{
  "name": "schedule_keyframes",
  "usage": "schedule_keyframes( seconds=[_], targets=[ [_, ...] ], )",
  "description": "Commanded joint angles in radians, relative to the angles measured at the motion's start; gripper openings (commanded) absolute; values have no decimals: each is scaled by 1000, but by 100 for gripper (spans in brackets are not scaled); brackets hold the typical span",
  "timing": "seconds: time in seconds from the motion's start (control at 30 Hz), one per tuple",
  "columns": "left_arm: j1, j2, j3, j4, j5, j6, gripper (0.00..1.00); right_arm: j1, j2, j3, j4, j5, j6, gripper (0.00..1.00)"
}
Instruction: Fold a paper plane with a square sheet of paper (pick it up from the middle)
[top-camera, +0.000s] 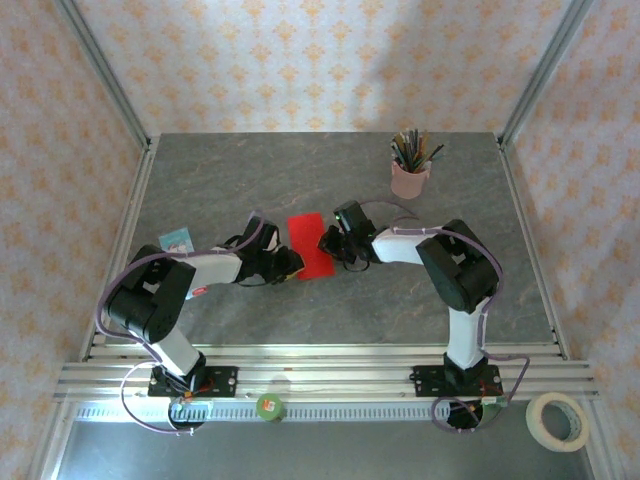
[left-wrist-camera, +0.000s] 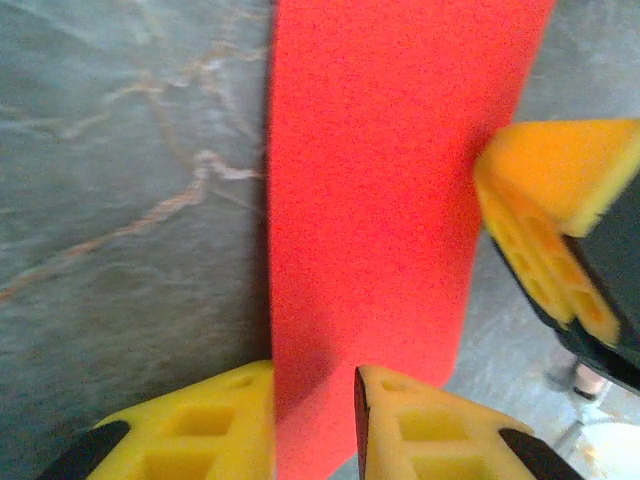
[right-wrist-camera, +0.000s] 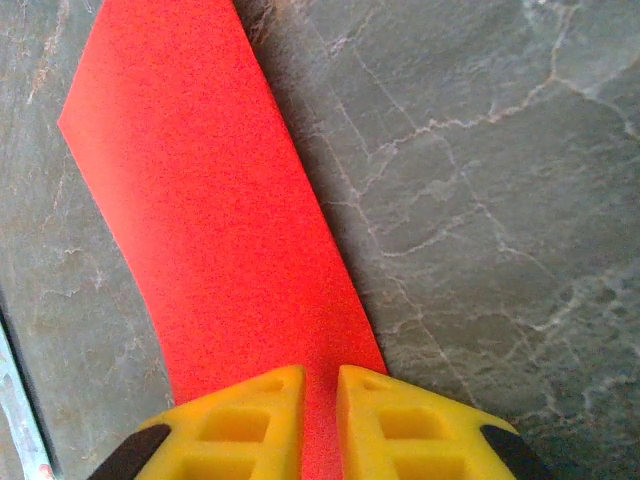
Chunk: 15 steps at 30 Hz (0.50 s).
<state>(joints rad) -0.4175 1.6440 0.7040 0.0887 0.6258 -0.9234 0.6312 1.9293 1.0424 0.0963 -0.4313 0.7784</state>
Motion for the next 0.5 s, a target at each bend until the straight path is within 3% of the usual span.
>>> schedule_keyframes(
  seconds=[0.0,0.47],
  targets=[
    [-7,5,12,87,47,-30,27,-6,33,-32,-68,28,4,17],
    [43,81,50,146,60,-90,31,-7,32,-38,-61,29,6,17]
  ],
)
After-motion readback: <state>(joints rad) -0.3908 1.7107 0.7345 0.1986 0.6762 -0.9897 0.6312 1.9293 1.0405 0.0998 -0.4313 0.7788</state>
